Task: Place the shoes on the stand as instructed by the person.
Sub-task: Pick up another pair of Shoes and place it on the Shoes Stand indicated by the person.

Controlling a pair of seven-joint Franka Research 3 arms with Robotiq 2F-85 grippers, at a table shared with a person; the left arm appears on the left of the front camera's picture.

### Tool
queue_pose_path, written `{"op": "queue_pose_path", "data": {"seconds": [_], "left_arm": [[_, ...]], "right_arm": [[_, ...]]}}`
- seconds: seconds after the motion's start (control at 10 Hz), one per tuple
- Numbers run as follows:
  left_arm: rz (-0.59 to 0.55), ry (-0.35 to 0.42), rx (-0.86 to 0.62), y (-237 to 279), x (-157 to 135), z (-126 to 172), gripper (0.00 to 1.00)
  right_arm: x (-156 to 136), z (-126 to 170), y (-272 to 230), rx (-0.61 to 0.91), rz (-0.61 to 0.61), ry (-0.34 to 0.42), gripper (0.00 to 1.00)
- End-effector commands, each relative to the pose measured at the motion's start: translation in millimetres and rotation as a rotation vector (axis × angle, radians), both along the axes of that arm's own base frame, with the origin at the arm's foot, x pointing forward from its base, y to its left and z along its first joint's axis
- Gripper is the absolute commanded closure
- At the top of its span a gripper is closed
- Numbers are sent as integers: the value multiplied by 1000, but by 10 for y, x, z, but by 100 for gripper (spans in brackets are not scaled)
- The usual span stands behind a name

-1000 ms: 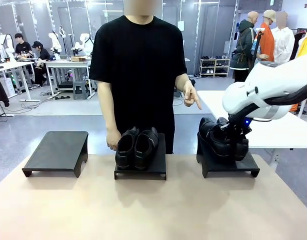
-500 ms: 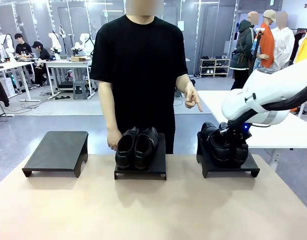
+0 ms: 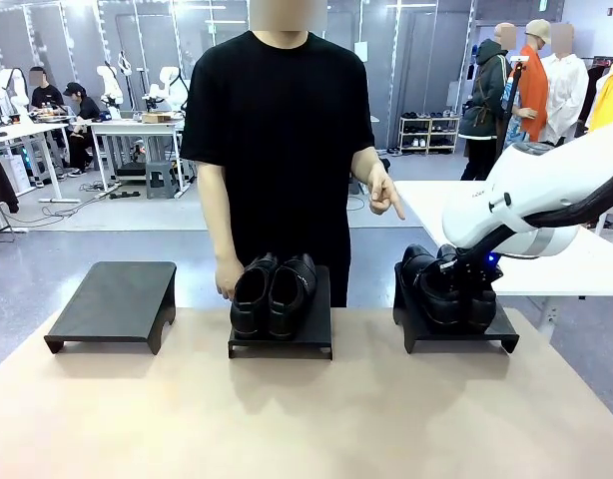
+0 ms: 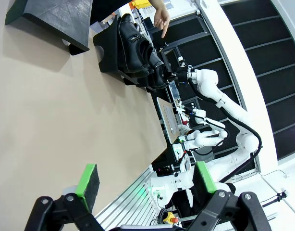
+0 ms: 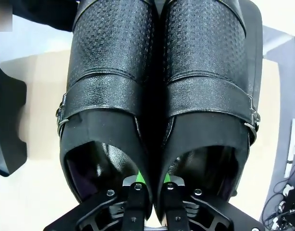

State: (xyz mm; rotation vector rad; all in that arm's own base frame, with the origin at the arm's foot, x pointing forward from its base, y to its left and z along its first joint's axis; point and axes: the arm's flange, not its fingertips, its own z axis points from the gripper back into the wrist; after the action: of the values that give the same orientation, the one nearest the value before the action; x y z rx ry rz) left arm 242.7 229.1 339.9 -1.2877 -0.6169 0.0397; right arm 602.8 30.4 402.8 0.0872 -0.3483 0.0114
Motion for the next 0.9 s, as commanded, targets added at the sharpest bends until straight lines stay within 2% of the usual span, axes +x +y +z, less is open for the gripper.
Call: {"op": "queue_pose_path", "data": {"seconds": [0.0, 0.4, 0.5, 0.8], "left_arm": [[-15, -25, 5, -28, -41, 10, 0], [-15, -25, 5, -28, -41, 10, 0], [-15, -25, 5, -28, -41, 10, 0], [-15, -25, 5, -28, -41, 10, 0]], "right_arm": [[-28, 13, 21, -3, -44, -38, 68], [-136, 88, 35, 1, -51, -38, 7], [-165, 108, 34, 1, -56, -40, 0], [-274, 223, 28, 12, -61, -59, 0]]}}
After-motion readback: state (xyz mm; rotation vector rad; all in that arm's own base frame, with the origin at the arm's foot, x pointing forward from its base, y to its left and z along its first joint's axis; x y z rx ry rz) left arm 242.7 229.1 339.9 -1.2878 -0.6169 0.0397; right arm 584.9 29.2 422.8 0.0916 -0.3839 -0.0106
